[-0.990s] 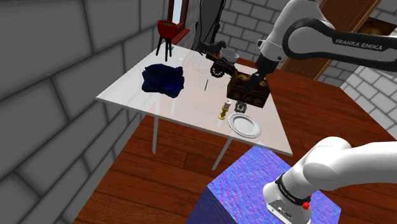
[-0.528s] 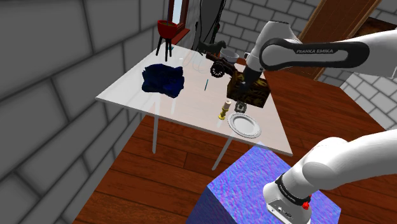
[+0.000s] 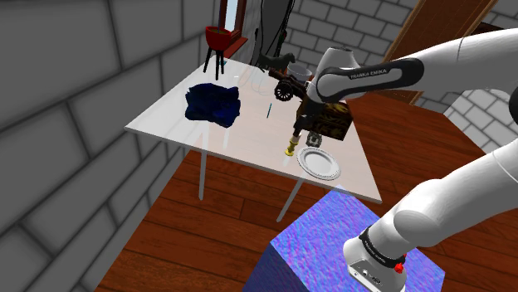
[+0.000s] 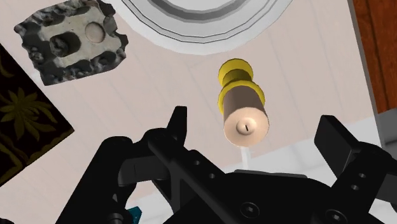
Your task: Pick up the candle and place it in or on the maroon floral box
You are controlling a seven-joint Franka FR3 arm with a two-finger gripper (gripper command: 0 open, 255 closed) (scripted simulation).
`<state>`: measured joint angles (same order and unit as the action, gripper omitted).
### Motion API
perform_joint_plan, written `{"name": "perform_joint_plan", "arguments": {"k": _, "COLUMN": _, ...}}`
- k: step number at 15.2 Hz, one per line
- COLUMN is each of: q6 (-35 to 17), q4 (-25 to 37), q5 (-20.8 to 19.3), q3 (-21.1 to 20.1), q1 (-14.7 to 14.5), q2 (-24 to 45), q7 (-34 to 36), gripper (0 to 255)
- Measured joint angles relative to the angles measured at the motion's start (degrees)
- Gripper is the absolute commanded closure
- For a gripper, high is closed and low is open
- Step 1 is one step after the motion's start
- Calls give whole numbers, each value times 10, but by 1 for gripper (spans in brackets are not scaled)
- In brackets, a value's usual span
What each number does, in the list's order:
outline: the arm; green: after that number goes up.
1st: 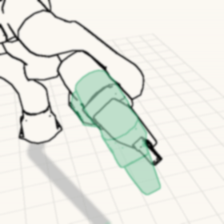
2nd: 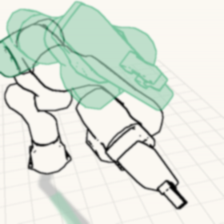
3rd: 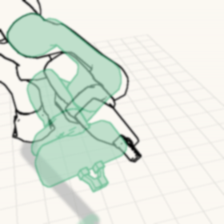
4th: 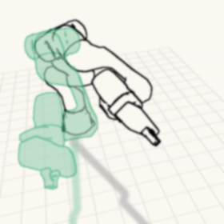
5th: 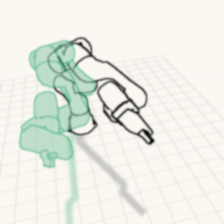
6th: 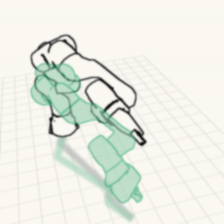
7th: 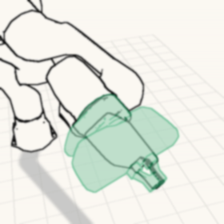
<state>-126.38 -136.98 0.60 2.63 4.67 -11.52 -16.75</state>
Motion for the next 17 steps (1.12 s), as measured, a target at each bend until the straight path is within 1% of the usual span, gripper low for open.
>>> {"name": "perform_joint_plan", "arguments": {"k": 6, "q6": -47, "q4": -19, "q5": 2, "q3": 1, "q1": 0, "q2": 29, "q7": -3, "gripper": 0}}
{"name": "perform_joint_plan", "arguments": {"k": 12, "q6": -54, "q4": -21, "q5": 2, "q3": 1, "q1": -1, "q2": 32, "q7": -2, "gripper": 0}}
{"name": "perform_joint_plan", "arguments": {"k": 13, "q6": -54, "q4": -21, "q5": 2, "q3": 1, "q1": -1, "q2": 32, "q7": -2, "gripper": 255}}
{"name": "perform_joint_plan", "arguments": {"k": 17, "q6": -54, "q4": -21, "q5": 2, "q3": 1, "q1": -1, "q2": 32, "q7": -2, "gripper": 255}}
